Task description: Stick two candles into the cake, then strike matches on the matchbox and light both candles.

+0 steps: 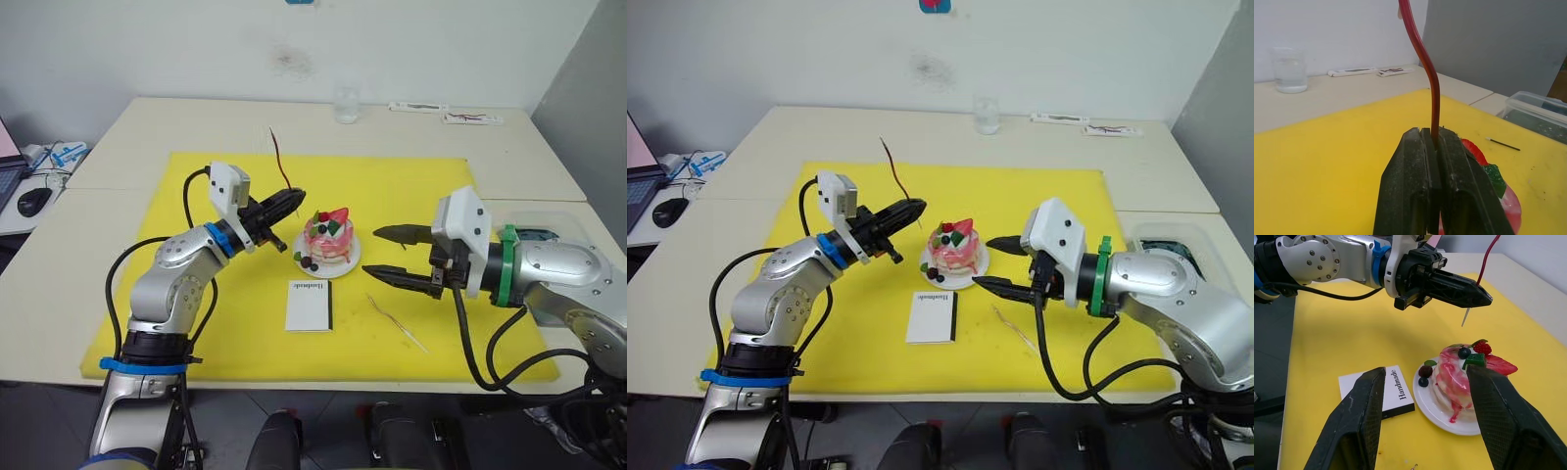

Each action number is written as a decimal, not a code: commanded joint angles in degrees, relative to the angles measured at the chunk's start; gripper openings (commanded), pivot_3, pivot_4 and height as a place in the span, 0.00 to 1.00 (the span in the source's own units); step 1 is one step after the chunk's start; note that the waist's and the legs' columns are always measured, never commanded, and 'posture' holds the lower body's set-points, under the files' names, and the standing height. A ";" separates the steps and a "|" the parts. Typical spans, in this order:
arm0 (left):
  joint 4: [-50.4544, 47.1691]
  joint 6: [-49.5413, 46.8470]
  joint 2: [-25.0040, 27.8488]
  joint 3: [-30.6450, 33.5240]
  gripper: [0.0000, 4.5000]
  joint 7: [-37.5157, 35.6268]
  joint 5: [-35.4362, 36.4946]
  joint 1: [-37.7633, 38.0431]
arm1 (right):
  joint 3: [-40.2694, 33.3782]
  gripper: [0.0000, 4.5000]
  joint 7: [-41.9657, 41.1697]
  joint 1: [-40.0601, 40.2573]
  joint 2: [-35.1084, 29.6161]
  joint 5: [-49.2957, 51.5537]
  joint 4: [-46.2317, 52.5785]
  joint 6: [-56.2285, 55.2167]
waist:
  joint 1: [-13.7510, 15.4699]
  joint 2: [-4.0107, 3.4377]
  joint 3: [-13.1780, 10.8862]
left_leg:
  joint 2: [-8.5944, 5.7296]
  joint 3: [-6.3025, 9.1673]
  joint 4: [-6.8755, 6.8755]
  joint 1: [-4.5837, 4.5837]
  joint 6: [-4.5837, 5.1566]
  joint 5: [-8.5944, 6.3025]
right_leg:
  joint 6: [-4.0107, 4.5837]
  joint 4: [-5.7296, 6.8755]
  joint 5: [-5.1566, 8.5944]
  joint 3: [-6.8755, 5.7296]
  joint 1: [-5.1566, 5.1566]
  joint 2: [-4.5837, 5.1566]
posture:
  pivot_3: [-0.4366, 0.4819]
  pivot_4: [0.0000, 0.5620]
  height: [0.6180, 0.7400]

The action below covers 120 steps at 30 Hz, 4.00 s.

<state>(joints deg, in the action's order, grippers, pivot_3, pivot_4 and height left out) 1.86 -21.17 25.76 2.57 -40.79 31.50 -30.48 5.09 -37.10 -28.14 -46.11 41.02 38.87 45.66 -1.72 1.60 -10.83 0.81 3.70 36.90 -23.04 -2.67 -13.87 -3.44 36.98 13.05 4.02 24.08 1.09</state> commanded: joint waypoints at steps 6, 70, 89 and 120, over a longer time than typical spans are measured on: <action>3.42 0.74 -2.23 0.58 0.00 -3.34 -0.45 -1.84 | 1.77 0.88 -0.13 -1.72 1.22 -4.50 1.97 -0.59 | 0.00 0.00 0.00 | 0.00 0.01 -0.01 -0.01 0.00 0.00 | -0.01 -0.01 -0.01 -0.01 0.00 0.00 | 0.48 0.27 1.00; -9.22 -2.91 -2.16 7.49 0.72 2.43 -2.52 6.13 | -1.21 0.89 -0.38 -0.11 1.65 -3.84 2.67 0.67 | -0.02 -0.01 0.01 | 0.01 0.08 0.05 0.04 0.00 0.00 | -0.05 0.10 -0.04 -0.02 -0.05 -0.01 | 0.48 0.27 1.00; -39.25 -9.62 24.52 -0.95 1.00 -22.29 5.13 26.15 | -7.59 0.89 -1.18 24.66 -7.95 -7.05 8.43 2.30 | 0.10 0.00 -0.01 | 0.08 -0.11 0.05 0.12 0.00 -0.01 | 0.36 0.03 0.22 0.00 -0.07 0.06 | 0.48 0.27 1.00; -36.69 -6.33 22.01 -4.38 1.00 -20.60 1.90 26.07 | -3.40 0.01 9.66 31.52 1.57 -14.86 11.43 11.62 | -0.08 0.01 0.00 | 0.14 -0.17 0.10 0.17 0.00 0.00 | 0.32 0.08 0.20 0.04 -0.06 -0.02 | 0.48 0.27 1.00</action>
<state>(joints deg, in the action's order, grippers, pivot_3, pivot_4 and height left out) -34.75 -28.49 47.38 -3.02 -60.92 33.55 -4.58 5.19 -27.53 3.73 -44.53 24.82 47.95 55.82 -1.80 1.61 -10.83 0.96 3.53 37.00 -22.88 -2.67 -13.87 -3.12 37.06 13.24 4.06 24.02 1.07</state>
